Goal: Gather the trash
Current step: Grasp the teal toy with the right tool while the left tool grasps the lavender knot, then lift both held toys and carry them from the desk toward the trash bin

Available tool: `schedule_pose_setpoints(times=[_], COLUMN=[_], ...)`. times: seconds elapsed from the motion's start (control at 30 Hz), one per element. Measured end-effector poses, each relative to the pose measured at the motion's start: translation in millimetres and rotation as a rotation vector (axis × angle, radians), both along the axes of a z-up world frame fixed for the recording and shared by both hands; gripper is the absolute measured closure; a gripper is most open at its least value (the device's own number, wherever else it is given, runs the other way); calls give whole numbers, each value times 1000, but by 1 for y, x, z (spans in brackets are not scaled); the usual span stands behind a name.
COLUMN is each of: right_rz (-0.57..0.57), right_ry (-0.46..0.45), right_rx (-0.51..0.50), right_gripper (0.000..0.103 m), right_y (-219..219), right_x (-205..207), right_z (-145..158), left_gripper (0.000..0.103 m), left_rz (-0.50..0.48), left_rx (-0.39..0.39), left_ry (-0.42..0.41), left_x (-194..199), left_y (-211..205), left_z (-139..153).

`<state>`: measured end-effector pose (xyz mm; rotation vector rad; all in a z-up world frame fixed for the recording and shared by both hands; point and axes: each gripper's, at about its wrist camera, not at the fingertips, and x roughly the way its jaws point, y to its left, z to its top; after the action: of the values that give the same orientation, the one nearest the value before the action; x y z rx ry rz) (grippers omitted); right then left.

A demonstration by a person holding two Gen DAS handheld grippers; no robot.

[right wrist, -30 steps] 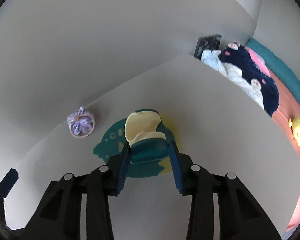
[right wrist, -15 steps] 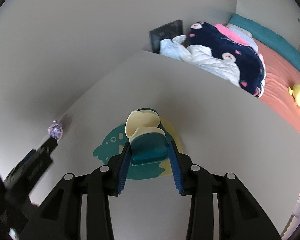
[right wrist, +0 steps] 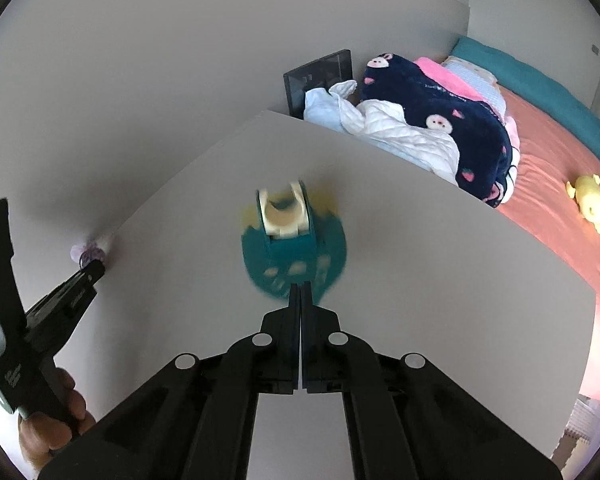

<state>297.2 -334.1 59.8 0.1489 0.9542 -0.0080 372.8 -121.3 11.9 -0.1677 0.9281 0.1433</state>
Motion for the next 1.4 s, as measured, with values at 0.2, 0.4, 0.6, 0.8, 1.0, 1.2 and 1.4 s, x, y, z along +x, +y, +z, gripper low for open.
schedule_pose_setpoints(times=[0.2,0.4,0.6,0.8,1.0,1.2,1.4], right_rz=[-24,-93,-113,-70,-55,-59,-58], right_ry=[1,55,-2,-23,-15,6,0], right_rx=[44,183,105,-81,-182,-167,-78], right_gripper=[102,98,38,38,43,63,65], right_y=[-12,-28,-15,14,26,22,7], right_x=[-22,-20,11,52,76,78,50], right_z=[9,5,5,-4,-22,-29,-17], left_gripper=[98,98,98,98,98,98,98], left_rz=[-44,-35,-69,-98,-129,-149,-181], left_rx=[-41,-62,-77,-76,-66,-70,-59], left_ry=[-17,-51,-58,-66,-76,-78,-91], left_x=[-38,-58,-57,-55,-52,-58,-74], left_y=[7,22,34,39,35,36,19], left_z=[9,24,28,25,21,23,36])
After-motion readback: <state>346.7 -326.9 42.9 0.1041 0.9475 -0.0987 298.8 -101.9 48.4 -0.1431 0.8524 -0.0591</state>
